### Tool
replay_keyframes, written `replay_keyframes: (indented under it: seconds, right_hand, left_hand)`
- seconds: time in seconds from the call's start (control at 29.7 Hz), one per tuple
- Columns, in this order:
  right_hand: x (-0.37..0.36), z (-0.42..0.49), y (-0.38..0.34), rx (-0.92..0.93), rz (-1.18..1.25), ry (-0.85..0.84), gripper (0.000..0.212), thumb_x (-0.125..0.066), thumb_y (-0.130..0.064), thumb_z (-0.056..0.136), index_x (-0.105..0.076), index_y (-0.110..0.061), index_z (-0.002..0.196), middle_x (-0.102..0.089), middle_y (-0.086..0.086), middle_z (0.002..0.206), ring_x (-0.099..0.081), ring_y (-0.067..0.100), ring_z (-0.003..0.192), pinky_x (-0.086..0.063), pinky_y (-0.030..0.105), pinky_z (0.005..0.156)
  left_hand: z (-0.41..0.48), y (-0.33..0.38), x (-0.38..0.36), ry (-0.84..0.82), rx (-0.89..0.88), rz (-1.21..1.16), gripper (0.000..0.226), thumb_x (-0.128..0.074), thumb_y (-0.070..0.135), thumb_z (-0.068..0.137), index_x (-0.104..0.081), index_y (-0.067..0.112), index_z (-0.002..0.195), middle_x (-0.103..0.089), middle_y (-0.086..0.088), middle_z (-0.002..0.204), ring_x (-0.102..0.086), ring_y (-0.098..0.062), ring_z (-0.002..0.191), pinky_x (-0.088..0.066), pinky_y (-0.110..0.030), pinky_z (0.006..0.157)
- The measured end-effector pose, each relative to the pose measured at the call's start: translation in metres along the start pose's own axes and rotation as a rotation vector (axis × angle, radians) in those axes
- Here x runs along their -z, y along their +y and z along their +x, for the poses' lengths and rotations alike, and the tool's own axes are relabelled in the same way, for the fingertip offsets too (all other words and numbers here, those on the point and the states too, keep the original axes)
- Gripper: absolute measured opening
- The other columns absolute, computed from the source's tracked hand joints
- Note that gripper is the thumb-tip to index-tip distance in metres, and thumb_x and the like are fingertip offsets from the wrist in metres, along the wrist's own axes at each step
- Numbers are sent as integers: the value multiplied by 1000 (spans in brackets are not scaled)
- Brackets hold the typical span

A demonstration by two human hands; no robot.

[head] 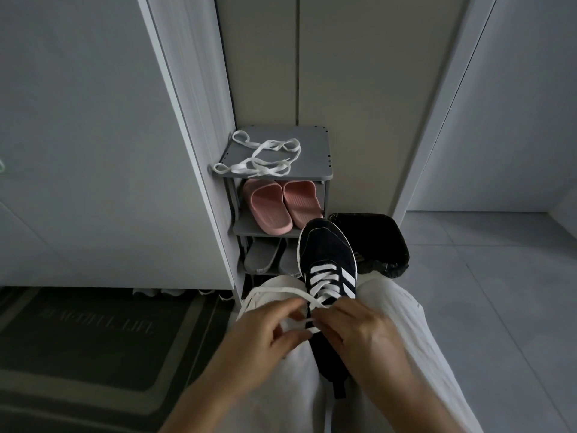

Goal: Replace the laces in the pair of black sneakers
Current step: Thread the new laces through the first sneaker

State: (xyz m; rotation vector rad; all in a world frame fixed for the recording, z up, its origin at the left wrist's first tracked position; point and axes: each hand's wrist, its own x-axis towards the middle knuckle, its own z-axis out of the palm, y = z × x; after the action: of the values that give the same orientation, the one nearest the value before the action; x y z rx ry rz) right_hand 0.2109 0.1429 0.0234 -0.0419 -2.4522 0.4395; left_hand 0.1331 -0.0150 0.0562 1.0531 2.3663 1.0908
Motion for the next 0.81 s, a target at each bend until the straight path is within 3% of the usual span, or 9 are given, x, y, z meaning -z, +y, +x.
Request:
replay_keyframes:
  seconds: [0.07, 0.17, 0.24, 0.3, 0.54, 0.71, 0.74, 0.81]
  right_hand:
    - [-5, -1, -7, 17, 0, 24, 13, -63, -13, 74, -72, -17, 84, -61, -5, 74, -60, 12, 62, -49, 23, 49]
    - [-6, -6, -11, 16, -21, 62, 17, -66, -7, 71, -72, -14, 85, -64, -5, 77, -60, 10, 65, -50, 22, 53]
    - [-6, -6, -12, -20, -19, 95, 8, -61, -13, 78, -68, -16, 78, -64, -6, 70, -59, 9, 59, -48, 23, 49]
    - [-6, -5, -12, -47, -13, 106, 13, -56, -18, 81, -63, -18, 70, -60, -7, 63, -55, 10, 54, -45, 26, 44]
    - [-13, -13, -6, 52, 91, 85, 12, -60, -19, 84, -67, -16, 74, -64, -8, 79, -59, 9, 74, -46, 20, 66]
    - [-12, -10, -8, 124, 110, 79, 12, -59, -16, 85, -66, -14, 76, -63, -6, 80, -58, 10, 73, -47, 20, 65]
    - [-13, -11, -9, 89, 140, 61, 10, -60, -18, 84, -66, -14, 78, -63, -6, 81, -58, 7, 74, -47, 18, 65]
    - [-12, -13, -9, -157, 234, -2, 17, -58, -32, 82, -66, -17, 85, -62, -8, 85, -58, 3, 73, -46, 14, 62]
  left_hand:
    - [4, 8, -5, 62, 62, -213, 18, -61, 24, 87, -62, 35, 102, -65, 11, 70, -52, -5, 48, -46, -19, 56]
    - [8, 4, -2, 130, 228, -353, 12, -62, 16, 87, -71, 21, 84, -63, 3, 57, -43, -7, 42, -37, -18, 46]
    - [7, 5, 1, 48, 278, -418, 13, -60, 18, 88, -73, 19, 84, -64, 1, 59, -38, -9, 41, -32, -18, 44]
    - [4, 8, 1, -38, 303, -497, 17, -57, 23, 90, -73, 17, 86, -68, -4, 67, -33, -12, 41, -27, -21, 43]
    - [4, -1, -2, 8, 485, -658, 5, -63, 2, 82, -66, 6, 79, -60, 0, 56, -34, -8, 36, -23, -16, 35]
    - [4, -2, -4, -59, 494, -672, 6, -66, 13, 83, -70, 9, 84, -61, 1, 60, -35, -6, 38, -24, -16, 38]
    - [6, -4, -5, -34, 495, -663, 6, -66, 13, 83, -71, 10, 82, -58, 3, 56, -36, -5, 38, -25, -15, 39]
    - [9, -8, -8, 65, 498, -649, 6, -68, 9, 81, -71, 11, 75, -60, 2, 57, -47, -5, 46, -35, -13, 43]
